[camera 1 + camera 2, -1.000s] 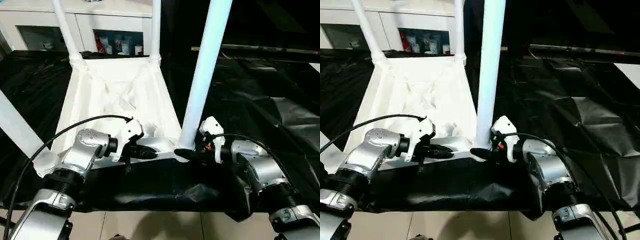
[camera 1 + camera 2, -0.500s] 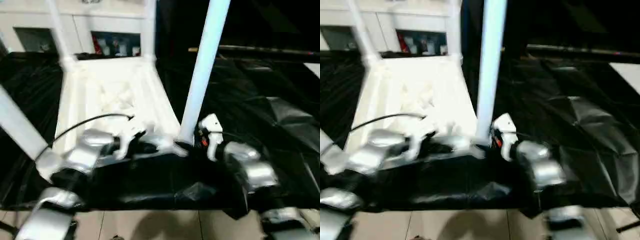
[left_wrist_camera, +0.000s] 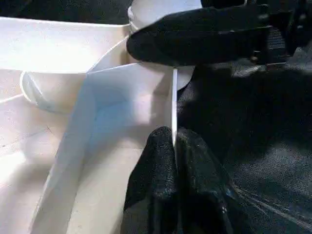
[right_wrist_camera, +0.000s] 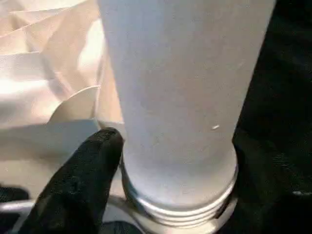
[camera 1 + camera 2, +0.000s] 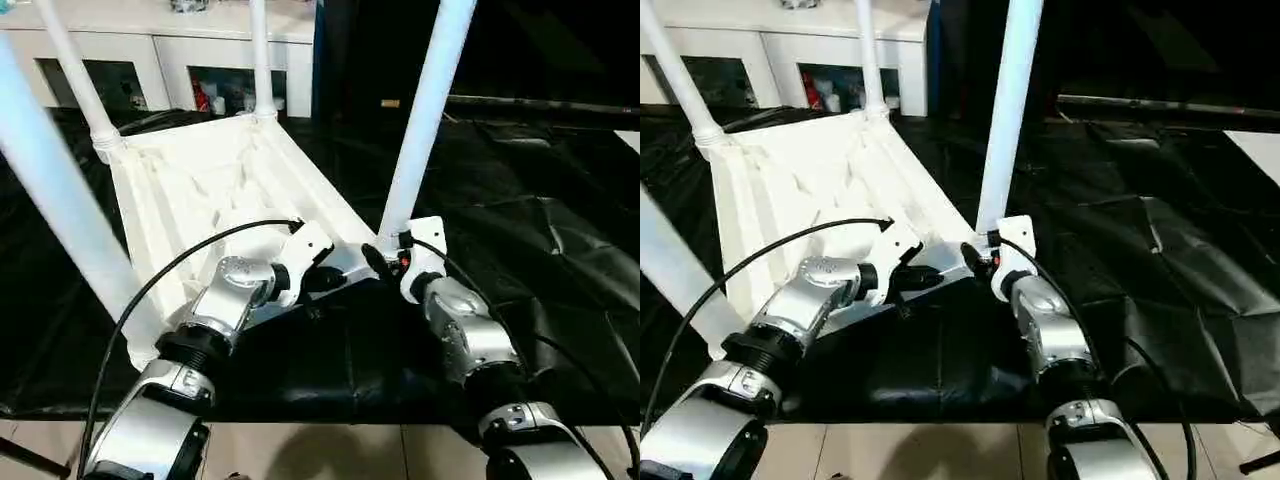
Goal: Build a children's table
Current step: Rotate leg to tighten
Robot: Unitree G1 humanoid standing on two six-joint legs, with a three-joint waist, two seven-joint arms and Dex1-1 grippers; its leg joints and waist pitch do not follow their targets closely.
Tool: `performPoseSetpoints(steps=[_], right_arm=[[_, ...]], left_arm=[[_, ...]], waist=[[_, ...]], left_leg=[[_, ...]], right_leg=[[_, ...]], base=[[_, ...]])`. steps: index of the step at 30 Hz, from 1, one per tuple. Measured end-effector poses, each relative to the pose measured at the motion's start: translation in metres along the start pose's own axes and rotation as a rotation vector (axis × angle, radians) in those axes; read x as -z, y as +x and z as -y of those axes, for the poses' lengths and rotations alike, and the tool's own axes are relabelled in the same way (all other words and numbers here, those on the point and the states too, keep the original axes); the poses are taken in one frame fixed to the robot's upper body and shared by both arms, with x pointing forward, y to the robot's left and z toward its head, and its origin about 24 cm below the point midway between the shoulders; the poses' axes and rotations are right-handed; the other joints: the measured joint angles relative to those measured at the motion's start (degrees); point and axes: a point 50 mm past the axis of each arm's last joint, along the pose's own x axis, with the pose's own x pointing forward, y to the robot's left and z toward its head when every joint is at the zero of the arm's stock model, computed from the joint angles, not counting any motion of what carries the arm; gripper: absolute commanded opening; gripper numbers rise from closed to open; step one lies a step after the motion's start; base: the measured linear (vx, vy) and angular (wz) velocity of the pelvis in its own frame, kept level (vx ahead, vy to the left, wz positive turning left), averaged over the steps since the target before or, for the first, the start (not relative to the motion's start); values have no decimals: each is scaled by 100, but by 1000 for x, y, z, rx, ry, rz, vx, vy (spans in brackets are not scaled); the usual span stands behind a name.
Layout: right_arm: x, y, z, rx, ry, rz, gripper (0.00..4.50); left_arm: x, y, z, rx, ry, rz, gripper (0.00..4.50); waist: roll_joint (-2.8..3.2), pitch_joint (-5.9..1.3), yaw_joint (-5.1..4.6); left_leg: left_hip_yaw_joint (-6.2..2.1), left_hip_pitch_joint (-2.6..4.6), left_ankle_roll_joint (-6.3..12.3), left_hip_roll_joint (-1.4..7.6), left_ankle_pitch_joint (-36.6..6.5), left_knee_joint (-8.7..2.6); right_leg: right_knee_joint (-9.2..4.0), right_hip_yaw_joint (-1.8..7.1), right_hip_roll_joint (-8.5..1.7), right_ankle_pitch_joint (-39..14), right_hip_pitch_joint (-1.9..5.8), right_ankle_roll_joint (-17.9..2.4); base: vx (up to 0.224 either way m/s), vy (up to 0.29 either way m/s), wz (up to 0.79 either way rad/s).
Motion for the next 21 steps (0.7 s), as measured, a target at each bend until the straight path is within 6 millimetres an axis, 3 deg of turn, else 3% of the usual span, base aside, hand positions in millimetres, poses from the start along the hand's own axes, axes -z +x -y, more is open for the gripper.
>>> performPoseSetpoints(steps=[11,16,21], right_arm=[[-9,-33,13,-464,-206,-86,393],[-11,-38,12,-554,-235,-113,393],[-10,-39,10,-590,-228,-125,357]], left_arm=[[16,-41,-9,190,32,-7,0],[19,-51,-9,268,36,-27,0],[20,-54,-10,273,41,-32,0]], waist=[[0,11,15],[-14,20,51],[-31,30,44]], left_leg=[[1,-16,1,1,0,-10],[2,-37,1,2,0,-8],[2,-36,1,2,0,-5]], right_leg=[[-8,-5,2,-3,-16,-1],[-9,-5,1,-3,-31,-2],[-5,-5,1,-3,-32,-3]], base=[[0,0,0],[0,0,0],[0,0,0]])
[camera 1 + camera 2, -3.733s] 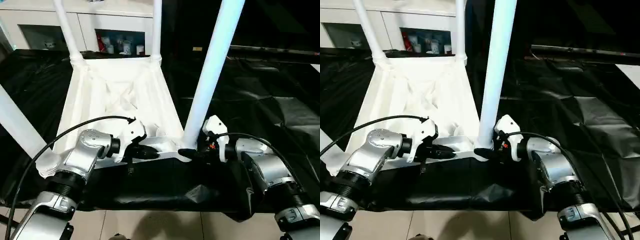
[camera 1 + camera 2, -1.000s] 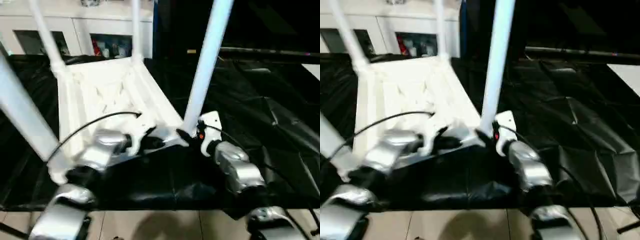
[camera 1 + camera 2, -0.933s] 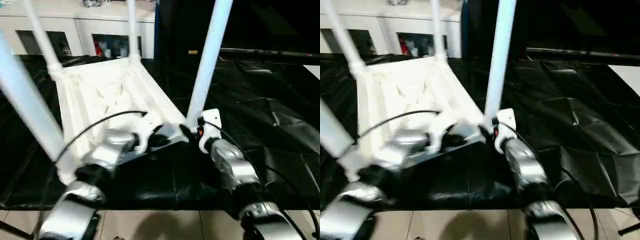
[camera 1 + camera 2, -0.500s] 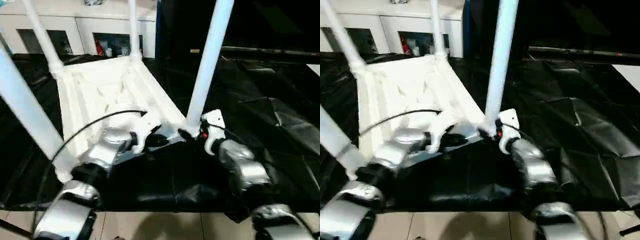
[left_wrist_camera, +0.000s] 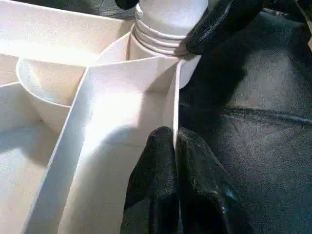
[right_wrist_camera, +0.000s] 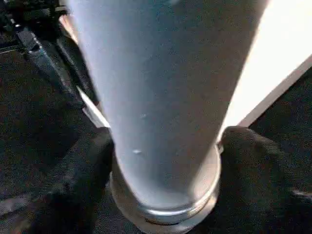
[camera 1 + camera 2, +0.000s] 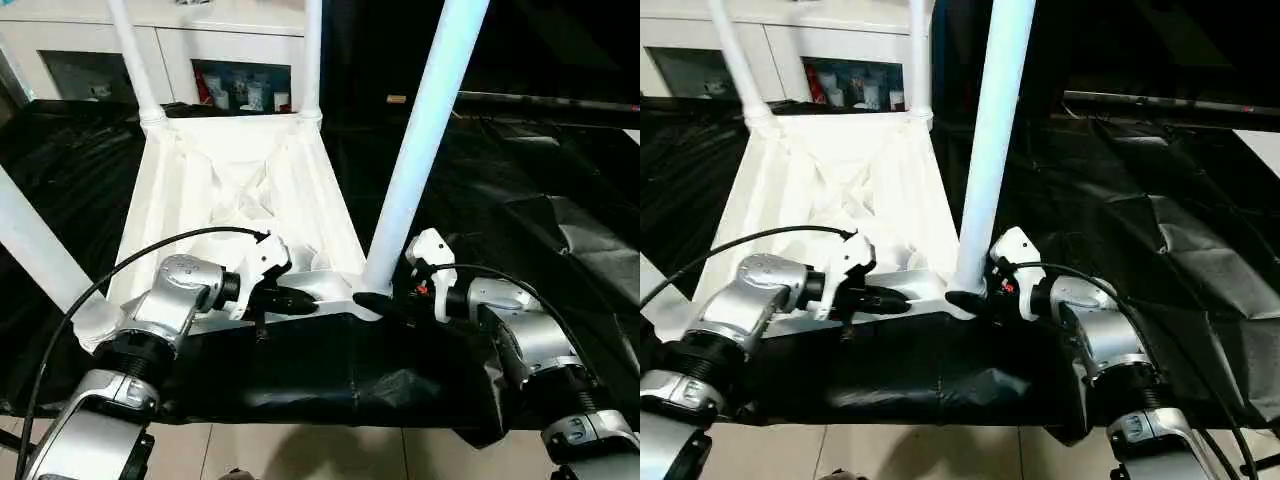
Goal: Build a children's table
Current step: Rotate leg to tighten
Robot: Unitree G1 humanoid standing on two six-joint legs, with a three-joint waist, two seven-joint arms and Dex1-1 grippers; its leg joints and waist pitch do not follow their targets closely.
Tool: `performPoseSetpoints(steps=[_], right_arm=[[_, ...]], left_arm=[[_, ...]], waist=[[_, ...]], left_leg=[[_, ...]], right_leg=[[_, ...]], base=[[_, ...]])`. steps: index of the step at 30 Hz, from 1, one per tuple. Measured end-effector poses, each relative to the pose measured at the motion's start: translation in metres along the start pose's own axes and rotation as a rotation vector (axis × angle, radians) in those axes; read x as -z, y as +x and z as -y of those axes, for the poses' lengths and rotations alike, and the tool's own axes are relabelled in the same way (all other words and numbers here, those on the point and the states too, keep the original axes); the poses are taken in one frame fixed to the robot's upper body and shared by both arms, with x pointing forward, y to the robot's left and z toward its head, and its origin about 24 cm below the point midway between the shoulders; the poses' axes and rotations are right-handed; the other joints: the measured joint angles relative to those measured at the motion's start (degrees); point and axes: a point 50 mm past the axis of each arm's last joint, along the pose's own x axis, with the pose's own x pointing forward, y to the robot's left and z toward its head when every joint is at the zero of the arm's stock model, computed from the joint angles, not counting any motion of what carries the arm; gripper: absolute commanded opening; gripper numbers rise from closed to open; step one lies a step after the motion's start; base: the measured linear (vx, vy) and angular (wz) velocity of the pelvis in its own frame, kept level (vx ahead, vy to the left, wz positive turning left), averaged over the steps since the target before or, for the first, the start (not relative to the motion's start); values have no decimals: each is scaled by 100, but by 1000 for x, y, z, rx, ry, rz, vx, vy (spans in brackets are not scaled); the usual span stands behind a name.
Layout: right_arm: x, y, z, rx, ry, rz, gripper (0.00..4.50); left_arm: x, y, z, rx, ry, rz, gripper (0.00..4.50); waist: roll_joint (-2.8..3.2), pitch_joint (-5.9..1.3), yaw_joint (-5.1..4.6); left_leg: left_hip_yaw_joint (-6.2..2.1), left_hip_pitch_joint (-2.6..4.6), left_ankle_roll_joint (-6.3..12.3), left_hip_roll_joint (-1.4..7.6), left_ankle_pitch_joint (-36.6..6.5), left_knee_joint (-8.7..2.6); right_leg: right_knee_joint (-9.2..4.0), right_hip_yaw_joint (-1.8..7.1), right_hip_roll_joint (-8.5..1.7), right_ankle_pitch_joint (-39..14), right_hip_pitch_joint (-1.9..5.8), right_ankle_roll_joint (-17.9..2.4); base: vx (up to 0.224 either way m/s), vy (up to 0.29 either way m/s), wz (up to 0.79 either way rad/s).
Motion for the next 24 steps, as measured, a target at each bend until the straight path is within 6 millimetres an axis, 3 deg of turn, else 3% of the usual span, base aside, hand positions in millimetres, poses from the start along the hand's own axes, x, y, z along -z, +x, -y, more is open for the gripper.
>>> performPoseSetpoints(steps=[2,7,16,18,24], right_arm=[[1,1,-1,-15,4,-8,322],[1,1,-2,-25,4,-9,284],[3,3,-3,2,33,17,270],[5,10,-2,99,72,48,270],[10,34,2,479,216,108,270]], left_arm=[[0,-1,0,1,-1,-1,0],[0,-1,0,15,-3,-1,0],[0,0,0,6,-7,1,0],[0,3,-2,-44,-15,8,0],[-12,37,-7,-204,-36,15,0]], waist=[[-1,0,0],[-6,3,3],[-9,3,1],[-12,2,-31],[-16,-10,-66]], left_leg=[[0,0,0,0,0,0],[0,-1,0,0,0,0],[0,2,0,1,0,2],[1,11,0,1,1,5],[3,73,-3,-1,1,3]], right_leg=[[0,0,0,0,0,0],[1,0,0,0,-1,0],[3,0,0,0,1,0],[11,4,0,2,4,-2],[3,12,0,-10,51,19]], base=[[0,0,0],[0,0,0],[0,0,0],[0,0,0],[0,0,0]])
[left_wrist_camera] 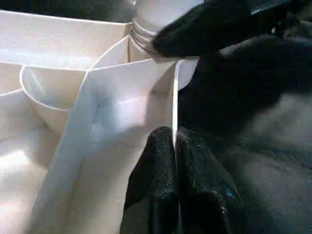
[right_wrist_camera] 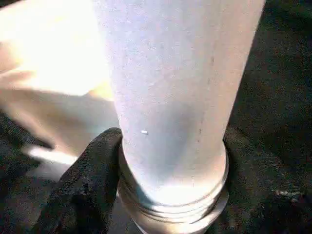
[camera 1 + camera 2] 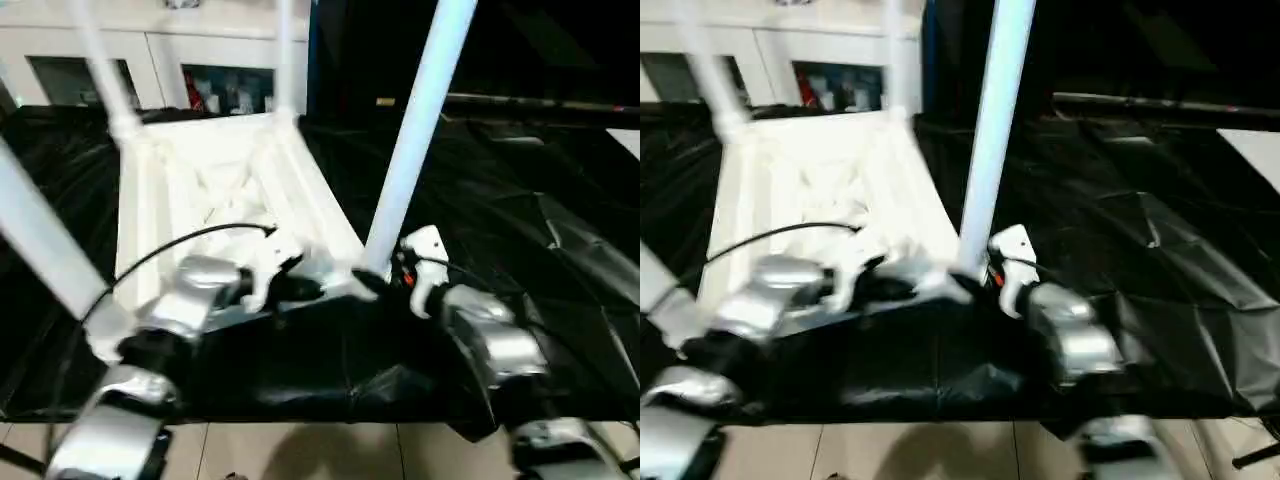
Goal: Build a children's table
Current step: Rotate leg to tighten
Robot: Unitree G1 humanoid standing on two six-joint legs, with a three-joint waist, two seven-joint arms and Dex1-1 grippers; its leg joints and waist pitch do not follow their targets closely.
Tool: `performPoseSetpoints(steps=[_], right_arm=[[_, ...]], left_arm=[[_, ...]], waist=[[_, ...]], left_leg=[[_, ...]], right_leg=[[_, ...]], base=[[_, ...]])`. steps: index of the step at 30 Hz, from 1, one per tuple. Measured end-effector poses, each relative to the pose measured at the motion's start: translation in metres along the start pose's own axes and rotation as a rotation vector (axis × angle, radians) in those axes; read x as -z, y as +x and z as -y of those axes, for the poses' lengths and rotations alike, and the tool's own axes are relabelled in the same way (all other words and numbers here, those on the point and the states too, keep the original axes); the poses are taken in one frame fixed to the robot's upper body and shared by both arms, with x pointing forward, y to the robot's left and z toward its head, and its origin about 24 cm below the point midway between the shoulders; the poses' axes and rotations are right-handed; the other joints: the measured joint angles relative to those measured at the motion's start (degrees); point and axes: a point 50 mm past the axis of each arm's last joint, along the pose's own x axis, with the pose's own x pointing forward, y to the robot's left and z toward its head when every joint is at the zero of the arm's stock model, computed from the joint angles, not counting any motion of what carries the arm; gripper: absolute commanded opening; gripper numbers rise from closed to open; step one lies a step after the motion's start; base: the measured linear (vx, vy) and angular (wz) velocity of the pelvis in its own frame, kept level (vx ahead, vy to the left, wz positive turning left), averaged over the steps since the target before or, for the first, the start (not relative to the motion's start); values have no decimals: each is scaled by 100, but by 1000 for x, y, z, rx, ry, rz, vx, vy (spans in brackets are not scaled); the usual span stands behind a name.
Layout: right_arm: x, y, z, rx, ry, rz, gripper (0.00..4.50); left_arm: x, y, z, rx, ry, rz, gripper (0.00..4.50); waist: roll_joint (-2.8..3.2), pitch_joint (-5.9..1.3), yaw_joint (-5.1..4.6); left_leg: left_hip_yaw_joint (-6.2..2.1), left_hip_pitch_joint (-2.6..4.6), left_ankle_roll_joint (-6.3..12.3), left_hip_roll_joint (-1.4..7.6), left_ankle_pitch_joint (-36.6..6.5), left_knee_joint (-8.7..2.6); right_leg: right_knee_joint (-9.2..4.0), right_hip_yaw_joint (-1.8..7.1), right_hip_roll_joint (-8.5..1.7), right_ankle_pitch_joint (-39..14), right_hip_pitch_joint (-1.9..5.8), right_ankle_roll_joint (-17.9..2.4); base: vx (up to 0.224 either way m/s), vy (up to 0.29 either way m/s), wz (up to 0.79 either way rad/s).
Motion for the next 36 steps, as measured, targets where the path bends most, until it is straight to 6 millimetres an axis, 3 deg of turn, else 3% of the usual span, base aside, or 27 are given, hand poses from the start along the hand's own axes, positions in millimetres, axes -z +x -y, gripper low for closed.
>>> performPoseSetpoints(steps=[3,8,9,11,14,19,24,30,36], right_arm=[[-2,7,2,135,24,-1,270],[-3,10,1,171,26,10,270],[-3,10,1,169,24,14,305],[-3,9,2,161,20,20,326],[-3,6,5,98,4,18,361],[-5,-13,12,-164,-98,-37,390],[-11,-28,14,-368,-188,-87,390],[-15,-32,9,-490,-202,-102,390],[-14,-33,8,-502,-192,-107,331]], left_arm=[[-6,17,5,-52,-9,2,0],[-8,21,7,-68,-10,6,0],[-8,21,6,-68,-9,7,0],[-8,20,6,-65,-7,9,0],[-8,17,4,-56,-1,12,0],[0,-3,-2,15,43,15,0],[8,-25,-2,127,56,10,0],[11,-33,0,211,54,-2,0],[13,-36,1,223,48,-5,0]], waist=[[1,-19,23],[13,-31,27],[13,-32,26],[15,-31,28],[17,-28,28],[19,-25,34],[26,-18,35],[27,-13,81],[26,-13,67]], left_leg=[[0,11,1,-12,0,0],[-1,8,2,-21,-1,-12],[-2,8,1,-21,-1,-14],[-2,8,1,-21,-1,-18],[-2,1,1,-21,-1,-24],[-10,-20,2,-17,0,-37],[-5,-50,2,-14,-1,-30],[-4,-62,3,-14,-1,-27],[-3,-61,3,-13,-1,-27]], right_leg=[[-9,11,-7,-6,16,10],[-10,11,-13,1,13,-1],[-10,10,-13,2,12,-3],[-10,9,-13,2,10,-2],[-10,8,-13,2,4,-3],[-9,-5,-8,-1,-11,-1],[-11,-5,-6,0,-37,-4],[-10,-6,-7,-3,-45,-8],[-8,-6,-7,-3,-46,-9]], base=[[0,0,0],[0,0,0],[0,0,0],[0,0,0],[0,0,0],[0,0,0],[0,0,0],[0,0,0],[0,0,0]])
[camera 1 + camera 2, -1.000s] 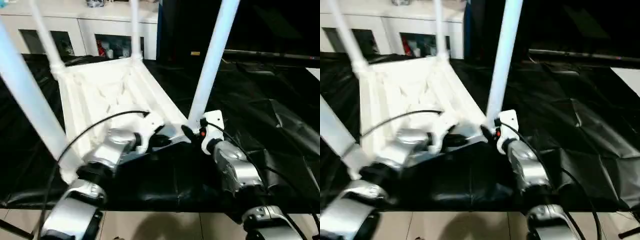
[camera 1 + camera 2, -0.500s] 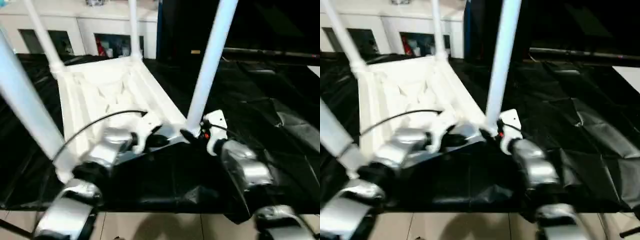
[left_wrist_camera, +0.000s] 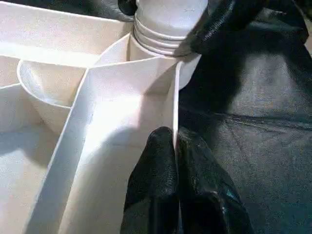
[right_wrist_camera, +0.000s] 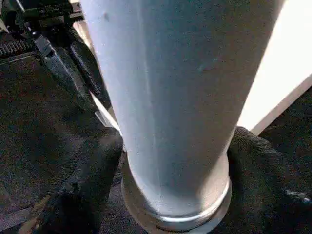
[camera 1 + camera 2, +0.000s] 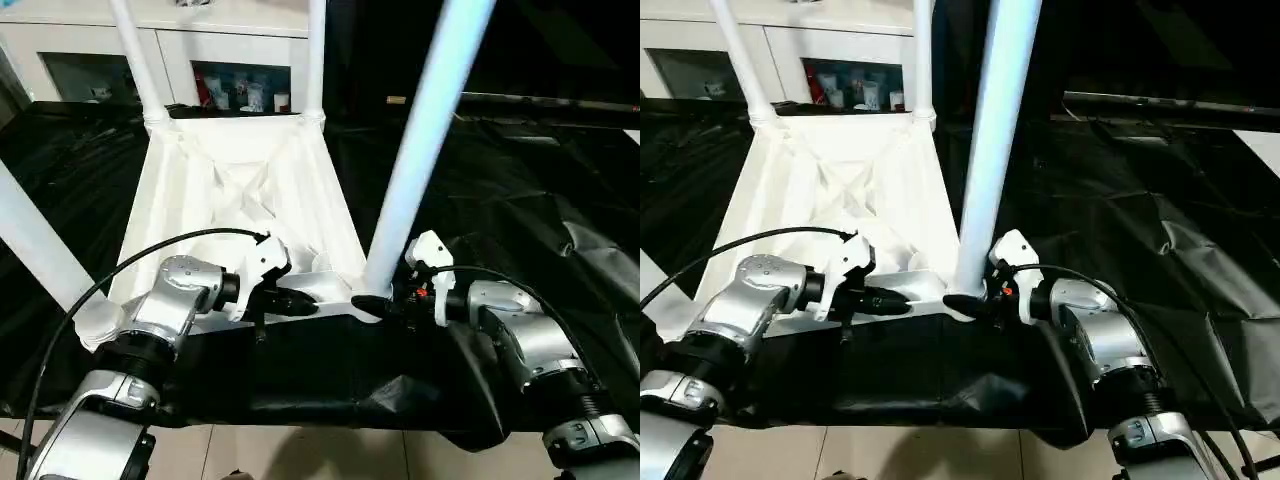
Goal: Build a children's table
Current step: Rotate leg to tighten
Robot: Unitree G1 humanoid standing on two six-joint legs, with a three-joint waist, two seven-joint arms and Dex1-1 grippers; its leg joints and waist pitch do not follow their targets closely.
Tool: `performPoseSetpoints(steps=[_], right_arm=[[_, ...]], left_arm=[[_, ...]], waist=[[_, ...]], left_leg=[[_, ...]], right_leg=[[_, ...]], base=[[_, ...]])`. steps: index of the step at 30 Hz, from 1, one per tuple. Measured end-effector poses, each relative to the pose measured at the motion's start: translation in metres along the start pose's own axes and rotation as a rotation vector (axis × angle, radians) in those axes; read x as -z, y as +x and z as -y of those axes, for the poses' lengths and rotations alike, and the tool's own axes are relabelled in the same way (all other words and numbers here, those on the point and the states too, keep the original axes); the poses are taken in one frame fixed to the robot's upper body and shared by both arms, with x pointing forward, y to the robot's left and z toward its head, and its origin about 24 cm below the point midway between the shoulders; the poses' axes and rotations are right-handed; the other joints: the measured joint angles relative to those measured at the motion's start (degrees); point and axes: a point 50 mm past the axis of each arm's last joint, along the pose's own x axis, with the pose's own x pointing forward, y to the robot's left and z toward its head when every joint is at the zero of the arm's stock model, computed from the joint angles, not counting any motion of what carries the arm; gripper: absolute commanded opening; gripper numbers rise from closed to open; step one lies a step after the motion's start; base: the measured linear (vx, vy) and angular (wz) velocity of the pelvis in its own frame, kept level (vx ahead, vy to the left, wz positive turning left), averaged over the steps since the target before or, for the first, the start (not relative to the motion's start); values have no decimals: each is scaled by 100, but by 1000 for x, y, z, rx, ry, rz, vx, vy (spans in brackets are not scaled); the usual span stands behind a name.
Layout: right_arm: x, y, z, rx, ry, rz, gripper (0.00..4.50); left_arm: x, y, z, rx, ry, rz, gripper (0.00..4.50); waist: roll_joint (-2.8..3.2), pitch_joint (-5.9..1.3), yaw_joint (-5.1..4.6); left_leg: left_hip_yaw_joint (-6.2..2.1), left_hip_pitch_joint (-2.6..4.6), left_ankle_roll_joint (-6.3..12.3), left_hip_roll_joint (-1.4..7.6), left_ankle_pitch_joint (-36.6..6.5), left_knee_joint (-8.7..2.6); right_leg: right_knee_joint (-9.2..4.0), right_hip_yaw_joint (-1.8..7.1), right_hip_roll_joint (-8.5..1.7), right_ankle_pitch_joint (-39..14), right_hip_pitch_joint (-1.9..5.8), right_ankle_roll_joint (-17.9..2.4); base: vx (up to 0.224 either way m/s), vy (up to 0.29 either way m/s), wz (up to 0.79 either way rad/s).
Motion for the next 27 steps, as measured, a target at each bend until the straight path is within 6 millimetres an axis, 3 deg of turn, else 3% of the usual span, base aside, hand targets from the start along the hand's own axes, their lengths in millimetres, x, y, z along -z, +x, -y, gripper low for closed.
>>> performPoseSetpoints(steps=[6,12,19,22,27], right_arm=[[0,0,-1,-11,2,-2,277],[4,5,-2,51,35,25,267],[10,20,4,346,141,83,266],[8,31,11,558,215,101,265],[4,38,16,683,246,102,265]], left_arm=[[1,-2,1,7,-1,-3,0],[1,1,0,-22,-3,0,0],[-7,27,-7,-162,-39,13,0],[-16,48,-9,-251,-57,19,0],[-21,62,-9,-296,-76,25,0]], waist=[[0,0,-5],[-1,0,-25],[2,-7,-43],[6,-14,-52],[30,-30,-48]], left_leg=[[1,0,0,0,0,0],[1,8,0,0,0,3],[0,64,-2,-3,1,8],[0,79,-2,-16,1,5],[-1,78,-1,-43,1,-4]], right_leg=[[0,0,0,0,0,0],[4,2,0,1,5,-1],[0,12,-1,-6,50,12],[-3,20,-8,-16,60,28],[-2,19,-34,-16,62,31]], base=[[0,0,0],[0,0,0],[0,0,0],[0,0,0],[0,0,0]])
